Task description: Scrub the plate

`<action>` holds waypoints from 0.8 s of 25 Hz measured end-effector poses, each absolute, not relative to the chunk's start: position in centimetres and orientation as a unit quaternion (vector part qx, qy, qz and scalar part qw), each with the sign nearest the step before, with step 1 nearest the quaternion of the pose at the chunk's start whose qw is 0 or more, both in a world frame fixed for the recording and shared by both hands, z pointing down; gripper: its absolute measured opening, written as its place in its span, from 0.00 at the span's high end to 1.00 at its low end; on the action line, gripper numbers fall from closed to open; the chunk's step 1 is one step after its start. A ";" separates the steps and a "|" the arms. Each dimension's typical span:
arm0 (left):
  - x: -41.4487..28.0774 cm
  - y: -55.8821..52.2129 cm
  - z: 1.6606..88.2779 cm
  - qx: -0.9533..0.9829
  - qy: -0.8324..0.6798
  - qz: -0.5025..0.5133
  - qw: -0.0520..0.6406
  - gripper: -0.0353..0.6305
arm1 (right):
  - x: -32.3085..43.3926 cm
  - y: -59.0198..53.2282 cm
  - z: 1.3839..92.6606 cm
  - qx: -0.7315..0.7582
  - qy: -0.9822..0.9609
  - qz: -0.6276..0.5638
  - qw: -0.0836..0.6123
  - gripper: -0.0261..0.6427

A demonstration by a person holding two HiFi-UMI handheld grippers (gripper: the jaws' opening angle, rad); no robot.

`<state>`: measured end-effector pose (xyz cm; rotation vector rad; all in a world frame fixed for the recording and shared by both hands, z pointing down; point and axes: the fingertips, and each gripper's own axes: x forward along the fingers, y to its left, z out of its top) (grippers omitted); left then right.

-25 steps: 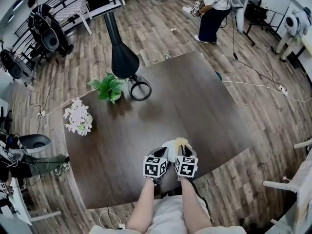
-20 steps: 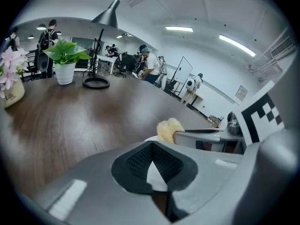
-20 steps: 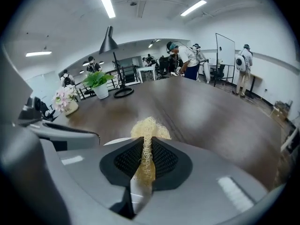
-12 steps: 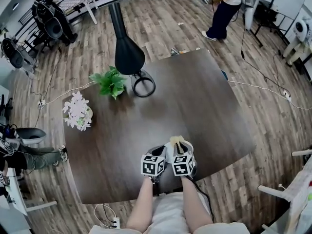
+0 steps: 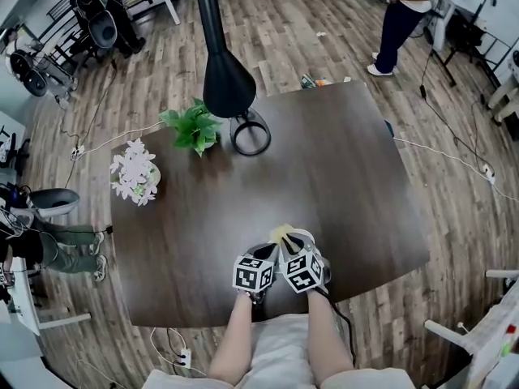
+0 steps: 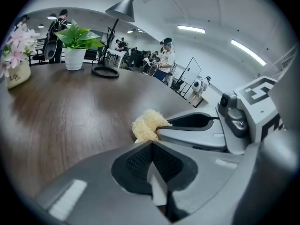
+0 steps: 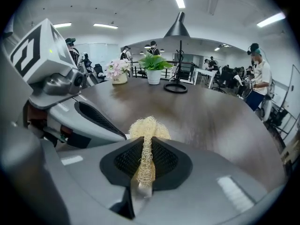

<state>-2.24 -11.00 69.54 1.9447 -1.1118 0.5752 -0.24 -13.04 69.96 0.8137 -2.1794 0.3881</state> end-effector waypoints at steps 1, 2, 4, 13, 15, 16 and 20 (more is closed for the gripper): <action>-2.2 -11.0 69.5 0.770 -0.442 0.226 0.401 0.95 | -0.4 -13.3 69.9 0.318 -0.855 0.148 0.381 0.86; -2.3 -11.0 69.4 0.770 -0.445 0.223 0.399 0.95 | -0.5 -13.5 69.8 0.318 -0.857 0.144 0.380 0.86; -2.5 -11.0 69.3 0.770 -0.452 0.211 0.397 0.95 | -0.8 -14.0 69.7 0.318 -0.859 0.136 0.378 0.86; -2.8 -11.4 69.8 0.762 -0.458 0.176 0.424 0.95 | -1.5 -14.8 70.0 0.300 -0.869 0.124 0.374 0.86; -2.8 -11.4 69.9 0.761 -0.456 0.173 0.428 0.95 | -1.5 -15.0 70.0 0.298 -0.869 0.126 0.375 0.86; -2.7 -11.4 69.9 0.761 -0.455 0.173 0.429 0.95 | -1.5 -15.1 70.0 0.297 -0.869 0.127 0.375 0.86; -2.3 -11.6 70.1 0.763 -0.448 0.178 0.431 0.95 | -1.1 -15.8 70.1 0.304 -0.867 0.136 0.372 0.86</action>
